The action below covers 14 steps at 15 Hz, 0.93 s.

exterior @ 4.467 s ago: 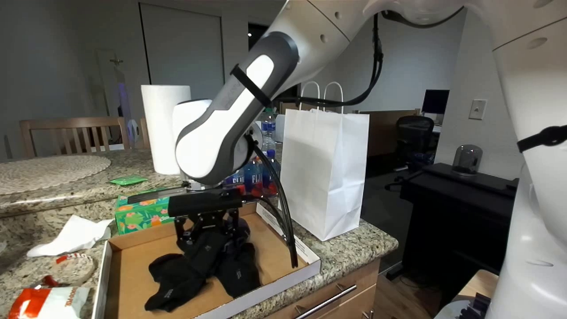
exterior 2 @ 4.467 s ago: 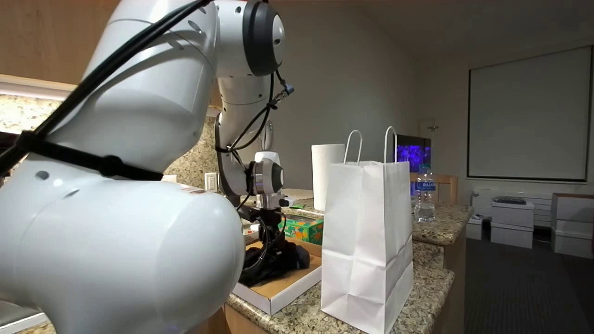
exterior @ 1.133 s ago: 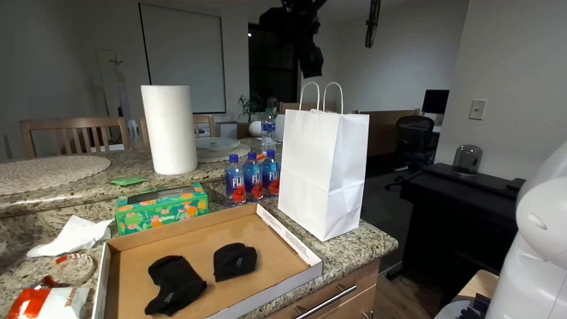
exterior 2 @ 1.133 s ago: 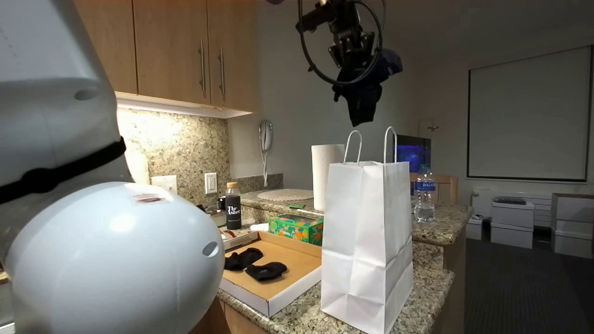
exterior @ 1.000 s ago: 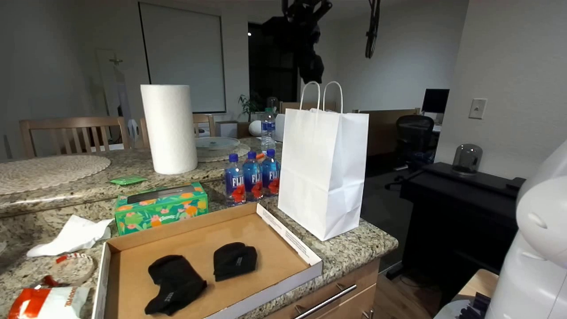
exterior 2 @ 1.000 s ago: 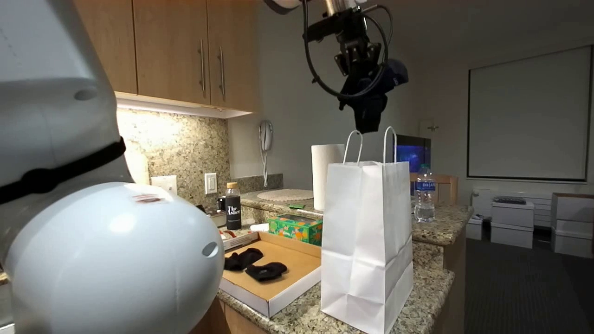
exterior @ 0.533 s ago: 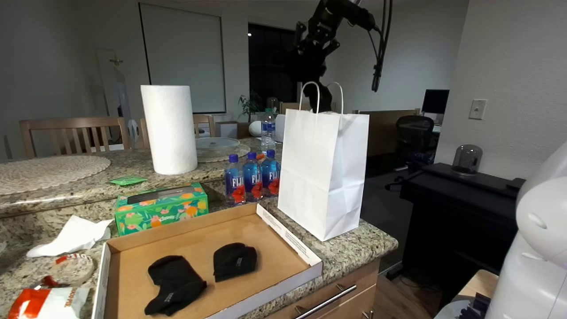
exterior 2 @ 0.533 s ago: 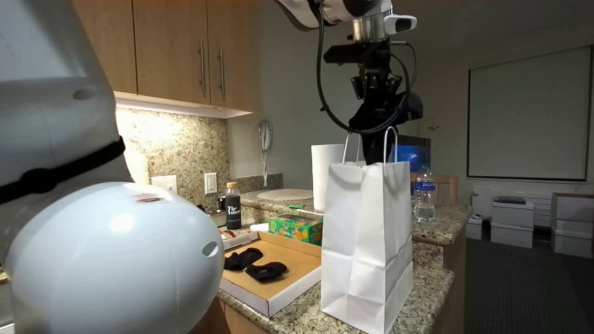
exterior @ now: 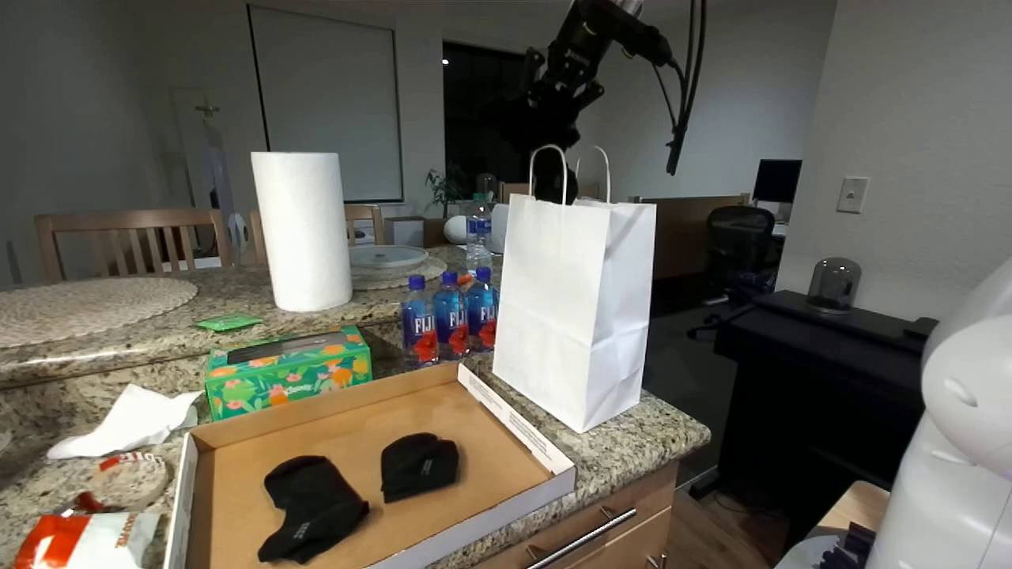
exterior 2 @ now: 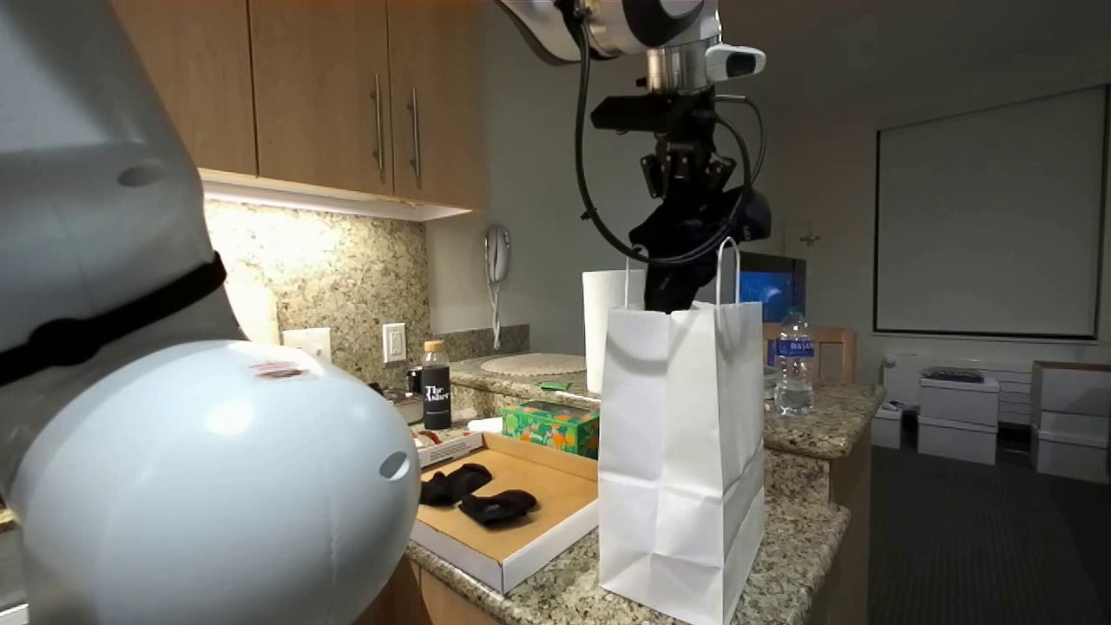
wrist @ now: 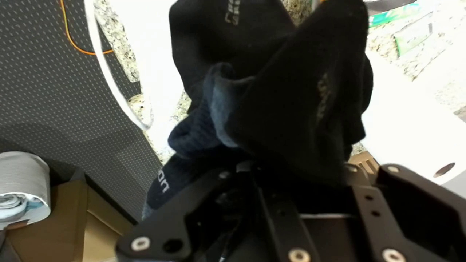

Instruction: Pick up the socks on the box cover and put them in the paper bag

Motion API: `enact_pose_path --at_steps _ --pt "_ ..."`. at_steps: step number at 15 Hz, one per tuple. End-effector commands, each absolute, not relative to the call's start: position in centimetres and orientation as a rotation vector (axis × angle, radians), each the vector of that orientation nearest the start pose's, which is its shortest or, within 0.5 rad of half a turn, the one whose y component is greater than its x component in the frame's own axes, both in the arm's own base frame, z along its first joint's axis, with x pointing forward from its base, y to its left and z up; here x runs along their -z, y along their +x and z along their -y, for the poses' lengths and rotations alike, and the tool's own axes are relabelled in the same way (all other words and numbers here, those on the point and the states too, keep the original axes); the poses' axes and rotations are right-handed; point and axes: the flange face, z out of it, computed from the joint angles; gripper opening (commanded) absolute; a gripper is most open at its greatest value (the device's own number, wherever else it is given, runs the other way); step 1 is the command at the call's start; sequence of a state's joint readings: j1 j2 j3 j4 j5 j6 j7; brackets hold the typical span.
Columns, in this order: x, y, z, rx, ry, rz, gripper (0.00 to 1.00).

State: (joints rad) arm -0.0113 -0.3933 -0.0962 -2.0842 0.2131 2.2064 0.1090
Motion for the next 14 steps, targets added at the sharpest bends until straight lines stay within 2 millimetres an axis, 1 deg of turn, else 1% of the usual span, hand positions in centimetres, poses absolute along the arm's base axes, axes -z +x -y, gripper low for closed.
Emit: enact_pose_path --at_steps 1,3,6,9,11,14 --pt "-63.2 45.5 3.9 0.807 -2.811 -0.410 0.12" --pt "-62.2 45.4 3.9 0.807 -2.822 -0.451 0.12" --pt "-60.5 45.4 5.2 0.830 -2.834 -0.625 0.12" --pt "-59.3 45.5 5.7 0.883 -2.856 -0.763 0.12" --pt "-58.8 45.6 5.4 0.941 -2.877 -0.832 0.12" --pt "-57.9 46.1 3.5 1.077 -2.954 -0.895 0.12"
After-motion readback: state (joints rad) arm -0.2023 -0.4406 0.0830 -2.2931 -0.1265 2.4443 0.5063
